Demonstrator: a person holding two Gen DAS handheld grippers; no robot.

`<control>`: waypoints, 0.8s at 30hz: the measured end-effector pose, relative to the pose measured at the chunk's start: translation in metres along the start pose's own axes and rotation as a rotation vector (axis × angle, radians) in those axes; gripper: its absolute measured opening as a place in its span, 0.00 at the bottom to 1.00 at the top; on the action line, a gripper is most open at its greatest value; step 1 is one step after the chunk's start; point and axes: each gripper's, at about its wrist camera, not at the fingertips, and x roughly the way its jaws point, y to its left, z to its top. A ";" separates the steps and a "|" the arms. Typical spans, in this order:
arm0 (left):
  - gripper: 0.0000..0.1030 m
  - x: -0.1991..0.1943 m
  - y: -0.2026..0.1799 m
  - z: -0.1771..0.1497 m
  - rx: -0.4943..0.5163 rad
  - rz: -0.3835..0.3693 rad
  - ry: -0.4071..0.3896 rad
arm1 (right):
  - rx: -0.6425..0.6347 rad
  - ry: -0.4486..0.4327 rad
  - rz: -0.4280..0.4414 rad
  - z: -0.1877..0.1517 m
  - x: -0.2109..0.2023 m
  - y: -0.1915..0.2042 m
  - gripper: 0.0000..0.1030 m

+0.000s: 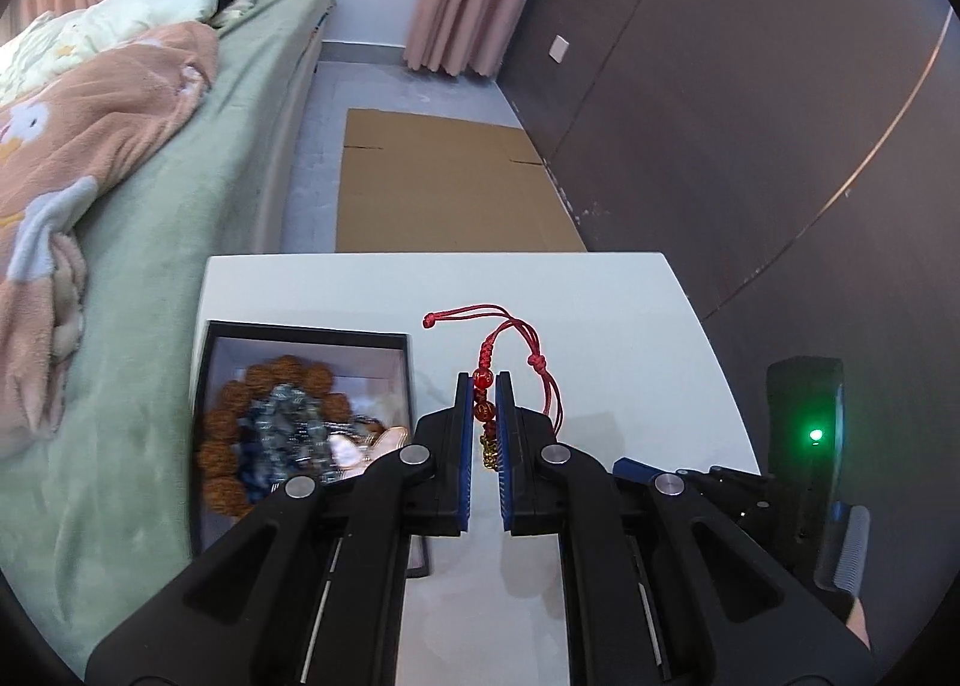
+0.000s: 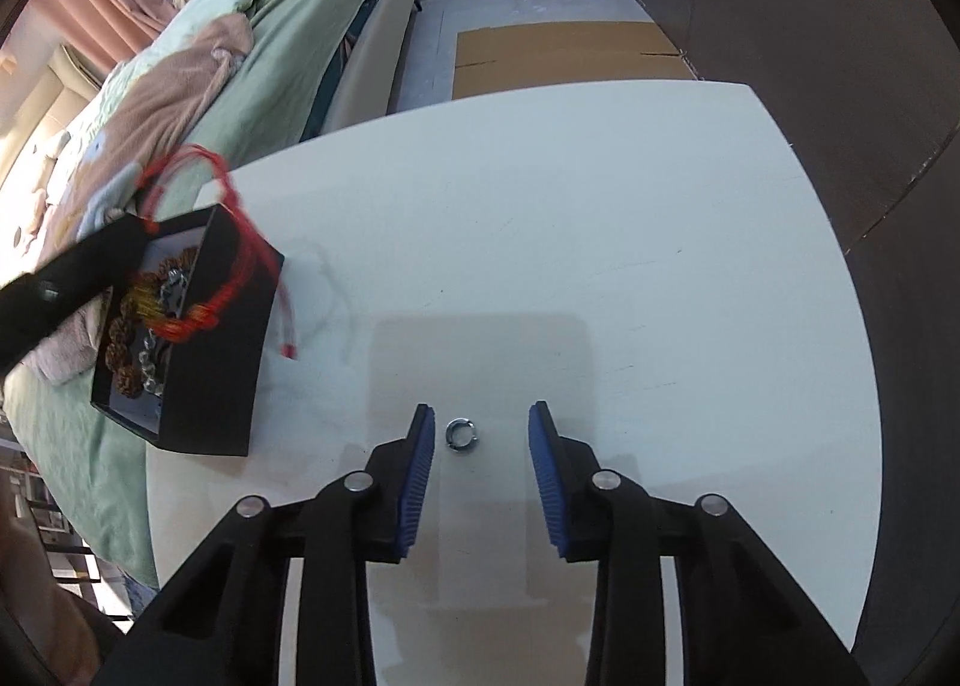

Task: Organize jewelry
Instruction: 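Drop the red-string bracelet into the box with the left tool while the right tool grasps the silver ring, then carry the silver ring into the black box and open the right tool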

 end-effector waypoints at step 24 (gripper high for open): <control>0.73 -0.048 0.062 0.004 -0.080 0.085 -0.097 | -0.022 -0.131 0.044 0.000 -0.031 0.028 0.12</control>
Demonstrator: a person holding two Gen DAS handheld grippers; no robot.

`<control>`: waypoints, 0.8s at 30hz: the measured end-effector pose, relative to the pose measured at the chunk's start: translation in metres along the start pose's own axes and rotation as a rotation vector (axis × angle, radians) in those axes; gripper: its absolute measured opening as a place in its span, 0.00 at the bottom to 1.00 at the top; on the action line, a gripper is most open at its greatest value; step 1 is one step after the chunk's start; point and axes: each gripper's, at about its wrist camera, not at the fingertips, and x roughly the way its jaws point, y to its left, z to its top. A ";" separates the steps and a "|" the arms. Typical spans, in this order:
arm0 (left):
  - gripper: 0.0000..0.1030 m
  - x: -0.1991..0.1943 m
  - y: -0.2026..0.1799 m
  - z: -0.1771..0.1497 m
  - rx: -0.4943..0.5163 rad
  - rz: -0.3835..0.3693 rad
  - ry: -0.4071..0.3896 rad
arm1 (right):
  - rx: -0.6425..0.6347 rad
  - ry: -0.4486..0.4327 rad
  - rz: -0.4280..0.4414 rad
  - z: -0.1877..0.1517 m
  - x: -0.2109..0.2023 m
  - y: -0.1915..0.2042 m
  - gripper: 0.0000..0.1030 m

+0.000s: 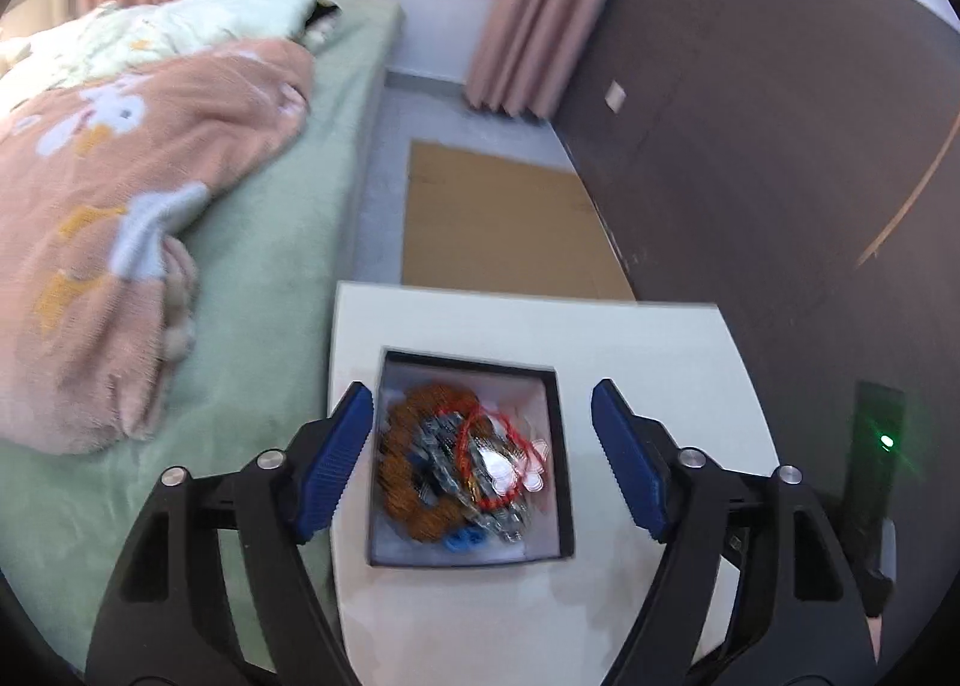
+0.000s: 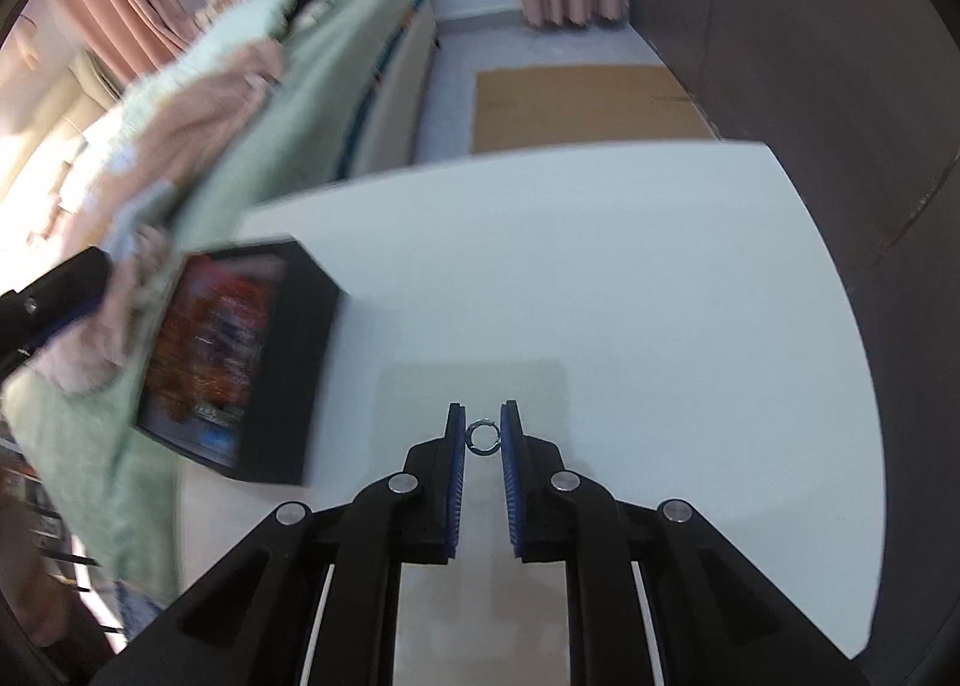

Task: Organize jewelry
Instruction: 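Carry the silver ring into the black box and open the right tool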

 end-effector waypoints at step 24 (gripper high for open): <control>0.90 0.003 0.045 0.018 -0.092 0.022 0.008 | -0.003 -0.172 0.271 0.036 -0.017 0.070 0.12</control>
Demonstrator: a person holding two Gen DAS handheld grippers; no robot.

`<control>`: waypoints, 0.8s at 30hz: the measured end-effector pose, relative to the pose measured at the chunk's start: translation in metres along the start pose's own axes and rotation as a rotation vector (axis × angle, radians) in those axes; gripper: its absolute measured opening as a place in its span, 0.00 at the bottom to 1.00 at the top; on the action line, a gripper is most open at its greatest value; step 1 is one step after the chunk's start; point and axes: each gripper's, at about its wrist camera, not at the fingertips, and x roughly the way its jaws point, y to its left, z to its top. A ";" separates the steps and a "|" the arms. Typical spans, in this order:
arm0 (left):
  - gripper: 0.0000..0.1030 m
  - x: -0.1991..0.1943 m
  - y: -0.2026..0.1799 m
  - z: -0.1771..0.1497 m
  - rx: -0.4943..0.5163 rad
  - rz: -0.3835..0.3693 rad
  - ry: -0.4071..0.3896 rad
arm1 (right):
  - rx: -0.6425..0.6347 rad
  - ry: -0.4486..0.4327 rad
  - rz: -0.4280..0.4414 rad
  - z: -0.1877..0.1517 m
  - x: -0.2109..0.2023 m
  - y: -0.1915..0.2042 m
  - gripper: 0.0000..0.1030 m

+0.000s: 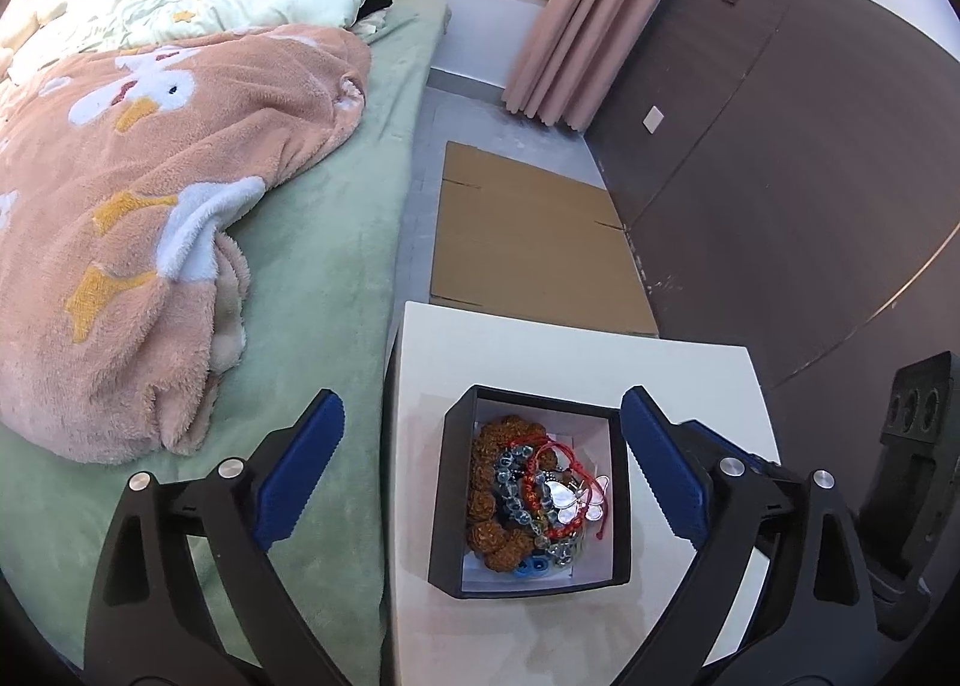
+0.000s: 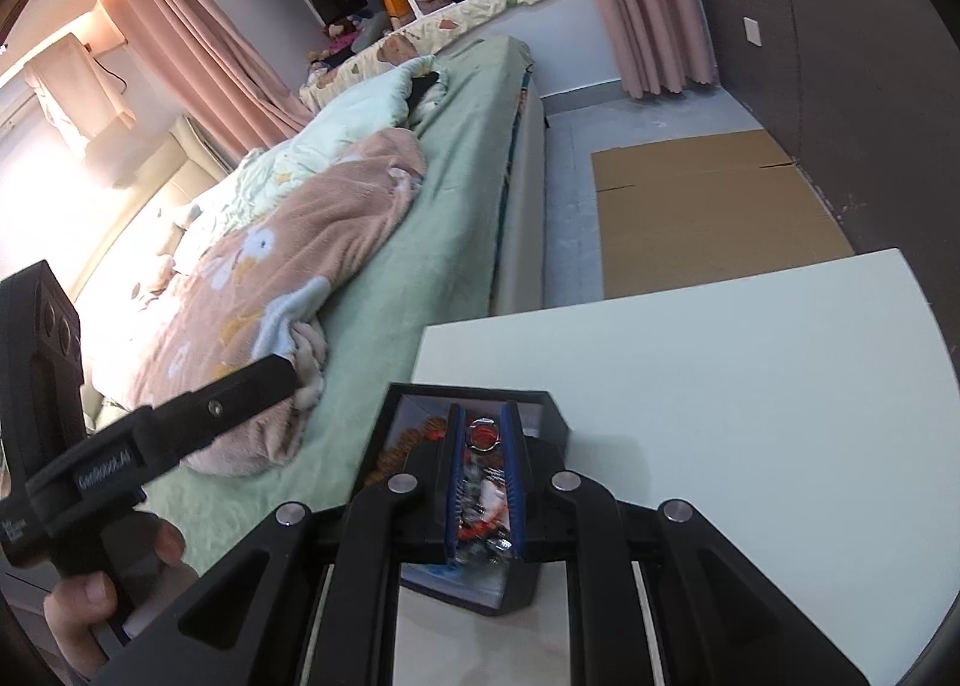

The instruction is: Organize jewelry

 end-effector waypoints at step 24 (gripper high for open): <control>0.95 -0.006 -0.036 -0.023 0.101 0.017 -0.001 | 0.107 -0.041 -0.138 -0.012 -0.049 -0.056 0.87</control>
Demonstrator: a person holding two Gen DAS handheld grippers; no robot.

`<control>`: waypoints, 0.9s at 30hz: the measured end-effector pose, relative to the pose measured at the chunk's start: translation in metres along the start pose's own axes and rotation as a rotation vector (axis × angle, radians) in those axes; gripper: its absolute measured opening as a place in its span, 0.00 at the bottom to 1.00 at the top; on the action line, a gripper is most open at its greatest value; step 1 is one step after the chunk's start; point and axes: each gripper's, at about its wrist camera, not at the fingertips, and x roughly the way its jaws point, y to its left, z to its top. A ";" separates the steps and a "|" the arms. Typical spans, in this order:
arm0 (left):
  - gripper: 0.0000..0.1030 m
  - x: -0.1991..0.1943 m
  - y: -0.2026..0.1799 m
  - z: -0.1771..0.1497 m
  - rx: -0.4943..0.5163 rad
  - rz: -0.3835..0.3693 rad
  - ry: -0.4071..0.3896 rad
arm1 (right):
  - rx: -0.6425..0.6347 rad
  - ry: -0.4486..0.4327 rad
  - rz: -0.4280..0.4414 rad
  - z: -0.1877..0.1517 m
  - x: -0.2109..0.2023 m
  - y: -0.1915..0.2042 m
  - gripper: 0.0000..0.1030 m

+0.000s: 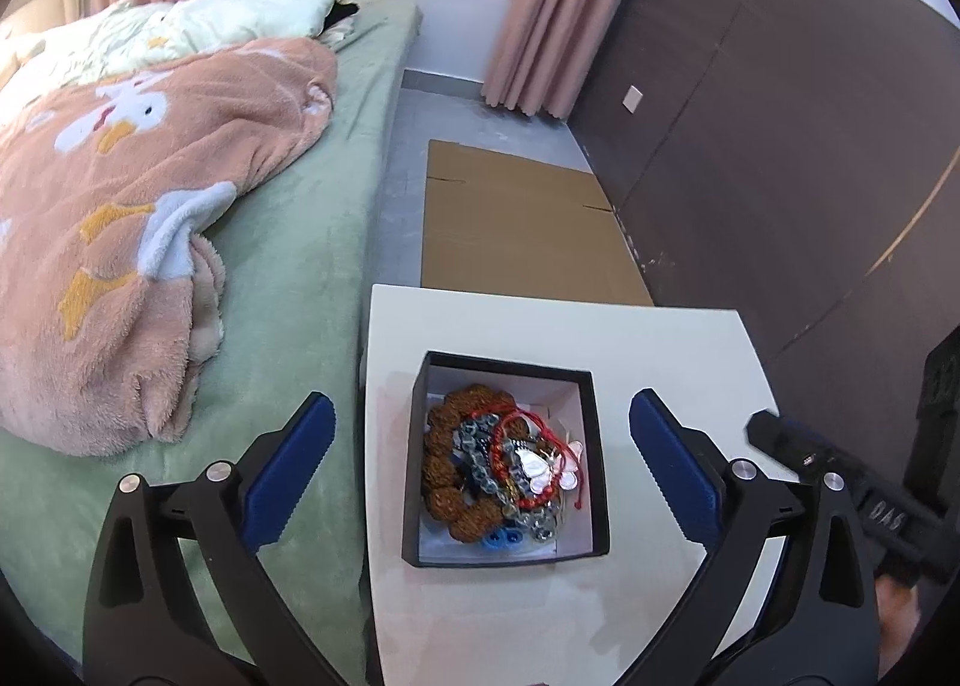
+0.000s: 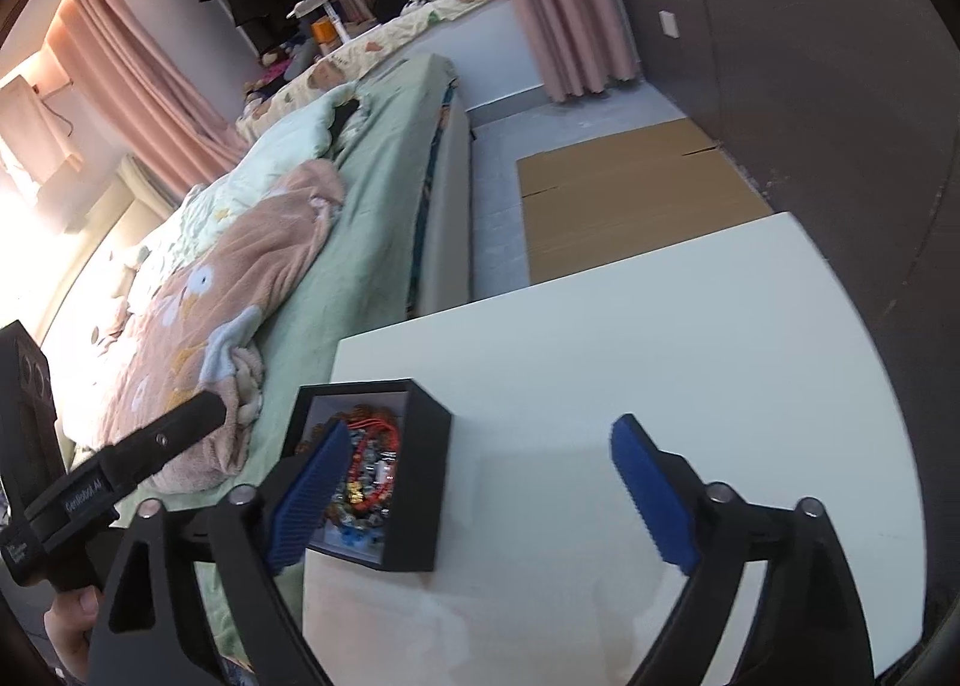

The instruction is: Organize jewelry

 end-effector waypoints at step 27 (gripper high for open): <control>0.95 -0.097 -0.043 -0.072 0.188 0.000 -0.170 | -0.044 -0.133 -0.054 -0.055 -0.119 -0.025 0.93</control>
